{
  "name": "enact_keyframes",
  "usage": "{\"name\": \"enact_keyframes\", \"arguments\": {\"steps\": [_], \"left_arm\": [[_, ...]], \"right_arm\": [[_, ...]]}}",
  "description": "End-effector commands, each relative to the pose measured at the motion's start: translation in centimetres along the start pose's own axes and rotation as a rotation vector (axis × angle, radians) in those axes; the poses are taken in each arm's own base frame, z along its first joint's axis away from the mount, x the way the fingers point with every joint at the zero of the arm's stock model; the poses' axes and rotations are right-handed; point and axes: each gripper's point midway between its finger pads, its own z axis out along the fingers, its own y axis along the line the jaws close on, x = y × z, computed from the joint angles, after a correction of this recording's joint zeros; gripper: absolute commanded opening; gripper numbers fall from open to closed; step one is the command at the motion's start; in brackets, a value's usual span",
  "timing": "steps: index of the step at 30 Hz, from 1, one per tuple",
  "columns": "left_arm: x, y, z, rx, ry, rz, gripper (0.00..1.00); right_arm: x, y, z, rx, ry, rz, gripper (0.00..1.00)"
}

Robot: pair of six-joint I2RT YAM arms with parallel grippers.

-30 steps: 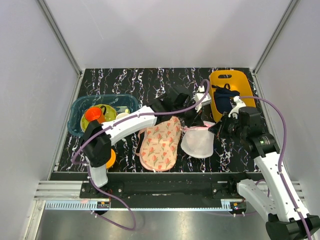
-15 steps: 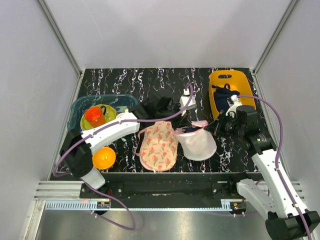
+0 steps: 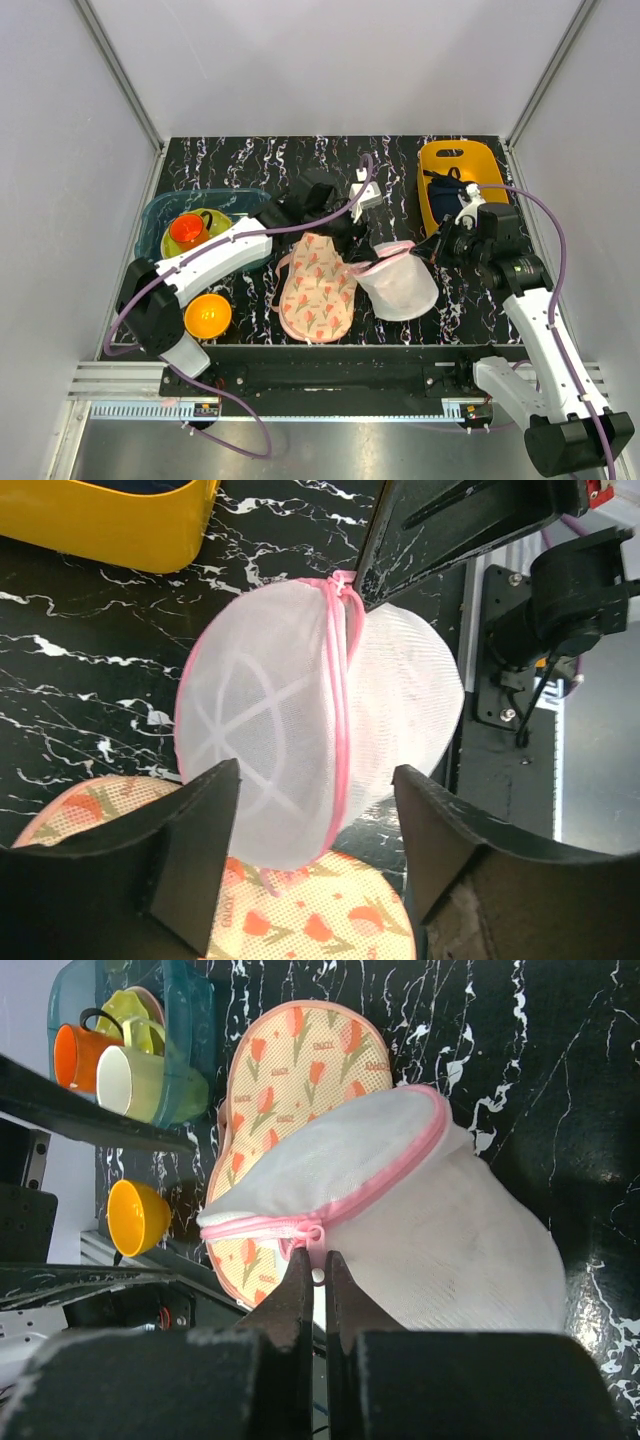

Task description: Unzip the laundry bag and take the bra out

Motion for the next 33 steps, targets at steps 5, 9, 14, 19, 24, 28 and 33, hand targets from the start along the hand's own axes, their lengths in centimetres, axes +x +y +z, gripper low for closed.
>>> {"name": "enact_keyframes", "arguments": {"steps": [5,9,14,19,24,28,33], "left_arm": [[-4.0,-1.8,1.0,0.040,-0.085,0.042,0.77],[-4.8,-1.4,2.7,0.016,-0.087,0.043,0.77],[-5.2,-1.1,5.0,0.027,-0.088,0.039,0.73],[-4.6,-1.2,6.9,0.062,-0.070,0.002,0.64],[-5.4,-2.2,7.5,0.097,-0.093,-0.001,0.48],[-5.6,-2.4,7.8,0.111,-0.093,-0.010,0.09],[-4.9,-2.8,7.2,0.120,-0.078,0.016,0.00]], "right_arm": [[-1.7,2.0,-1.0,-0.058,-0.036,-0.031,0.00],[-1.8,2.5,-1.3,-0.076,-0.042,-0.029,0.00],[-1.8,2.8,-1.4,-0.085,-0.039,-0.029,0.00],[-1.7,2.8,-1.6,-0.086,-0.037,-0.021,0.00],[-1.3,2.9,-1.3,-0.104,-0.022,-0.005,0.00],[-1.2,3.3,-1.2,-0.126,-0.015,0.005,0.00],[-1.8,2.2,-1.3,-0.061,-0.047,-0.012,0.00]]}}
